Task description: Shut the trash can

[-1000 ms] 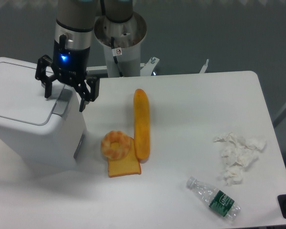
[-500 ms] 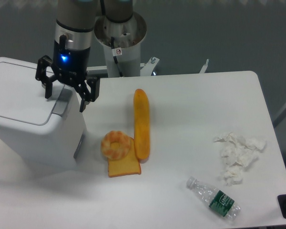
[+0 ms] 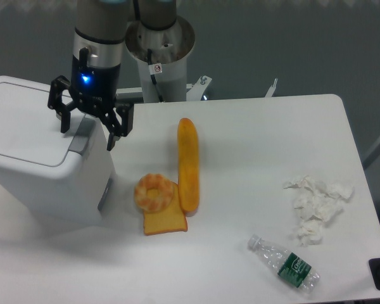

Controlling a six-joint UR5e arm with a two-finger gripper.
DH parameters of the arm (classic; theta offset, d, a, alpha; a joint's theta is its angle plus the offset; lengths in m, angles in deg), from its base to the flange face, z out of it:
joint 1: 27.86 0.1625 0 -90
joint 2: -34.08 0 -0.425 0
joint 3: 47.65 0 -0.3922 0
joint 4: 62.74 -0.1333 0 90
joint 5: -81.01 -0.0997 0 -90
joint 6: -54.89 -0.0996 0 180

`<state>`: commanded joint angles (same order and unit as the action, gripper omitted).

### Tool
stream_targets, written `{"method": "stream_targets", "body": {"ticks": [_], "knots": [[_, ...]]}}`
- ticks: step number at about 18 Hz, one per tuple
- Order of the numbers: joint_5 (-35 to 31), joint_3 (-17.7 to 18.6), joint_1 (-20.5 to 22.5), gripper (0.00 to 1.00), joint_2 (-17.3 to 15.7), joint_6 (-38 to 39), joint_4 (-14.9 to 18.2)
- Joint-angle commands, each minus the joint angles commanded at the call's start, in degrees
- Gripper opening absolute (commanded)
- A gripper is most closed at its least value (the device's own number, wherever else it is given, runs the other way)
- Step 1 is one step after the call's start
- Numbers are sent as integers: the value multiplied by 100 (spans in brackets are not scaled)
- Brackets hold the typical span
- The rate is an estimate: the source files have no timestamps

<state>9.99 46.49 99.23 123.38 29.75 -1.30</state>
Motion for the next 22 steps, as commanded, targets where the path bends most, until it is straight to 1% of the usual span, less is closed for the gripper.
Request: {"method": "stream_targets", "body": {"ticks": [2, 5, 10, 12, 13, 15, 16, 19, 22], "knots": [[-17, -97, 140, 100, -35, -43, 0], [-123, -176, 692, 100, -18, -297, -9], [-439, -185, 1738, 100, 96, -1658, -17], [-474, -185, 2055, 100, 341, -2177, -17], [-640, -211, 2153, 100, 517, -2449, -26], [-1201, -282, 2320, 100, 860, -2820, -26], [-1361, -308, 2399, 100, 1009, -2917, -35], [-1573, -448, 2627, 100, 1589, -3128, -53], [-1835, -668, 2690, 100, 1985, -3522, -53]]}}
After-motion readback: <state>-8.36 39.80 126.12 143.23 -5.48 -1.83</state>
